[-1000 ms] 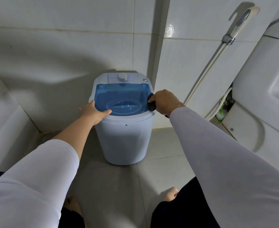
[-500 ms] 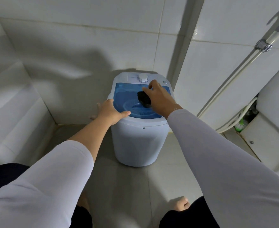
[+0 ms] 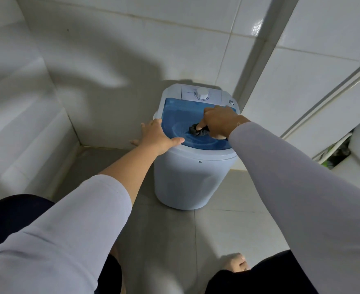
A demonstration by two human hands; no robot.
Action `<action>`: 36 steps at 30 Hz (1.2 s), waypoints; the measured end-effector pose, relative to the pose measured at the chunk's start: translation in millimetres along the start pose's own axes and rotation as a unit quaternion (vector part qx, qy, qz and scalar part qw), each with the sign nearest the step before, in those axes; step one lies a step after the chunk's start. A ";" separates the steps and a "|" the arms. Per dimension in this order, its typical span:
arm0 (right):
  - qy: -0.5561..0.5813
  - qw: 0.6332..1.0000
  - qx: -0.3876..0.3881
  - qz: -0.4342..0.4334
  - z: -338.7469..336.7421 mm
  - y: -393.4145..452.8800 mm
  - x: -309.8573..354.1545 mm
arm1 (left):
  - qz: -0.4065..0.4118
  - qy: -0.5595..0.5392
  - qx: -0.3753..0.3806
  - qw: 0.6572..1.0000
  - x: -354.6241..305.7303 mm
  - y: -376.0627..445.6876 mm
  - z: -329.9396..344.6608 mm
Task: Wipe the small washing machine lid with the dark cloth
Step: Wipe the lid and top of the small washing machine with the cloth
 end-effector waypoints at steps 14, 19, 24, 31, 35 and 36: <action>0.083 0.995 0.052 -0.022 -11.8 12.3 16.8 | 0.008 0.034 0.004 0.999 -0.6 2.6 1.2; 0.072 0.994 0.075 -0.014 -17.0 12.2 17.6 | 0.009 0.034 0.001 0.999 -1.0 2.8 1.5; 0.045 0.994 0.094 0.032 -16.6 28.5 23.0 | 0.009 0.037 -0.001 0.999 -0.7 4.3 2.8; 0.065 0.987 0.112 0.098 -11.6 47.3 29.3 | 0.007 0.039 -0.004 0.999 -0.2 5.7 3.1; 0.054 0.986 0.107 0.114 -6.0 45.6 28.3 | 0.007 0.044 -0.005 0.999 0.2 6.5 4.1; 0.040 0.988 0.097 0.117 -5.0 43.2 26.4 | 0.008 0.046 -0.007 0.999 0.1 6.5 3.8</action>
Point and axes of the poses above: each hand's wrist, its own y-axis towards the middle knuckle, its own z-axis out of the palm, x = y × z, the point moved 2 cm from there along y, towards the middle knuckle, and after that the axes turned 5 degrees about y, right-handed, at the moved point
